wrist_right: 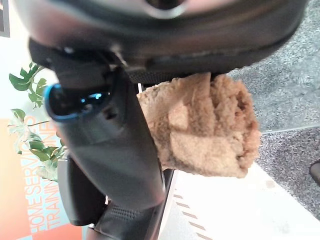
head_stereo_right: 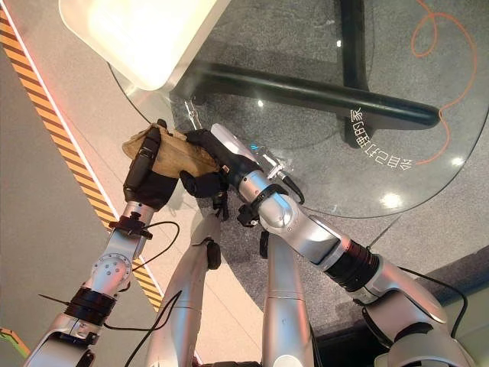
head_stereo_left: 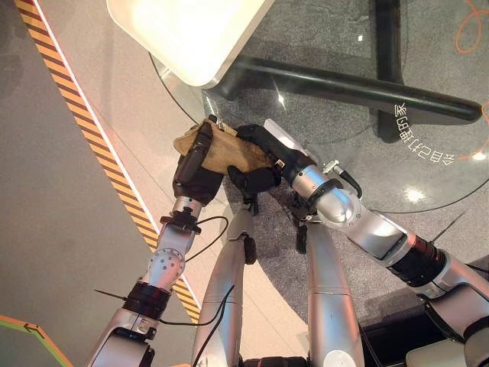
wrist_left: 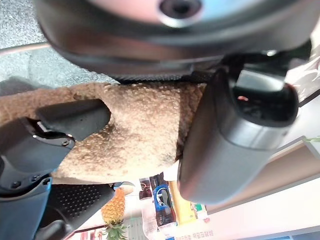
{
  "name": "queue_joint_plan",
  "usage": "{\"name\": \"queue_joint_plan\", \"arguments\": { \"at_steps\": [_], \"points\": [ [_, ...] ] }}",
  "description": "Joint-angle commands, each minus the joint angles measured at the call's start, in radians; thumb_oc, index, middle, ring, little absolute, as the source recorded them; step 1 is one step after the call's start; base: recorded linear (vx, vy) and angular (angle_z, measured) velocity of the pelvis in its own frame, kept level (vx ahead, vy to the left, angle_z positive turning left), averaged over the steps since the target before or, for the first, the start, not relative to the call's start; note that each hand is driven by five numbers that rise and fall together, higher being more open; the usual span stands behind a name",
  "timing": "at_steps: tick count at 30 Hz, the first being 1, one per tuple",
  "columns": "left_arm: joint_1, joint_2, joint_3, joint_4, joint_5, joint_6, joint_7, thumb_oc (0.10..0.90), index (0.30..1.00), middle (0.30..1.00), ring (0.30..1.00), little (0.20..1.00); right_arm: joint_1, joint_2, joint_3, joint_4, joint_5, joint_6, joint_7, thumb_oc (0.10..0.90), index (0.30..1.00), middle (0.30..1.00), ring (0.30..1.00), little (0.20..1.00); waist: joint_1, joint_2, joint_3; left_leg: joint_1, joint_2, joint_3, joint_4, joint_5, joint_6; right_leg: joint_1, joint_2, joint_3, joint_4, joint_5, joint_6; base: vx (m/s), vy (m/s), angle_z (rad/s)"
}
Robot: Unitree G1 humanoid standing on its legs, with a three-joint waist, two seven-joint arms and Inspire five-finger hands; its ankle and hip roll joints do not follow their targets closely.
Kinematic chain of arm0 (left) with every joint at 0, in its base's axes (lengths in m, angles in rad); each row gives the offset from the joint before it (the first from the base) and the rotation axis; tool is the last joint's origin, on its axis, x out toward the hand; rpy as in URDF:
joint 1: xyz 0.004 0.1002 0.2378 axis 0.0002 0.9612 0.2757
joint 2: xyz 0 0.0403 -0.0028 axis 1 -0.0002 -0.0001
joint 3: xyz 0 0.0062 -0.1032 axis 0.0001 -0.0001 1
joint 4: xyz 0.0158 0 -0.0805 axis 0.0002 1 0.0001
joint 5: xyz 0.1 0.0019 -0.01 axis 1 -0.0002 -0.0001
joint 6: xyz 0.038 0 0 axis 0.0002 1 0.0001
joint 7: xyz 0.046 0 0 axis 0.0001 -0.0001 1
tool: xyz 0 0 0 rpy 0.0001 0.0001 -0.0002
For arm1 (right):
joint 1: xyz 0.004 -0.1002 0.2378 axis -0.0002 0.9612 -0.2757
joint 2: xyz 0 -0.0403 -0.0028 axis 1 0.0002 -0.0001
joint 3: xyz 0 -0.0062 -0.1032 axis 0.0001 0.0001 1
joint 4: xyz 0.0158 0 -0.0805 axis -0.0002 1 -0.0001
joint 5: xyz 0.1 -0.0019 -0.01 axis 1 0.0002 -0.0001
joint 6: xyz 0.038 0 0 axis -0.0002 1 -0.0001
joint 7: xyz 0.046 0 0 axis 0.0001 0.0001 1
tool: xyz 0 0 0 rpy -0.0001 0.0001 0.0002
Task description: Wipe the table with a cloth and put it in the basket.
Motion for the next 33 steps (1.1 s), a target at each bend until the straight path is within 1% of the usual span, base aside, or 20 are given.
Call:
{"name": "queue_joint_plan", "arguments": {
  "at_steps": [1,11,19,28,33],
  "points": [
    [-0.006,-0.080,-0.070,-0.247,0.026,0.055,-0.173,0.100,0.300,0.300,0.300,0.200,-0.054,0.069,-0.125,-0.109,0.004,-0.084,-0.062,0.800,0.900,0.900,0.900,0.900,0.017,0.000,-0.015,0.011,0.015,-0.001,0.154,-0.167,-0.010,-0.006,0.016,0.062,-0.219,0.187,0.064,0.00,0.000,0.00],
    [0.013,-0.081,-0.045,-0.250,0.023,0.059,-0.181,0.100,0.300,0.300,0.300,0.200,-0.004,0.051,-0.193,-0.124,-0.002,-0.099,-0.071,0.800,0.900,0.900,0.900,0.900,0.010,-0.001,-0.015,0.013,0.017,0.004,0.151,-0.168,-0.007,-0.006,0.014,0.060,-0.219,0.187,0.066,0.00,0.000,0.00],
    [0.032,-0.083,-0.032,-0.262,0.022,0.056,-0.187,0.100,0.300,0.300,0.300,0.200,0.026,0.038,-0.245,-0.140,-0.003,-0.124,-0.095,0.800,0.900,0.900,0.900,0.900,0.004,0.001,-0.015,0.012,0.022,0.010,0.151,-0.168,-0.009,-0.010,0.010,0.057,-0.215,0.186,0.066,0.00,0.000,0.00],
    [0.054,-0.084,-0.013,-0.273,0.020,0.049,-0.194,0.100,0.300,0.300,0.300,0.200,0.075,0.016,-0.315,-0.151,-0.009,-0.118,-0.121,0.800,0.900,0.900,0.900,0.900,-0.004,-0.001,-0.015,0.009,0.027,0.018,0.148,-0.167,-0.008,-0.014,0.009,0.057,-0.212,0.187,0.068,0.00,0.000,0.00],
    [0.071,-0.084,-0.001,-0.280,0.017,0.042,-0.202,0.100,0.300,0.300,0.300,0.200,0.110,0.002,-0.358,-0.154,-0.014,-0.134,-0.138,0.800,0.900,0.900,0.900,0.900,-0.009,-0.001,-0.015,0.008,0.028,0.022,0.145,-0.167,-0.007,-0.016,0.009,0.059,-0.216,0.188,0.069,0.00,0.000,0.00]
  ]
}}
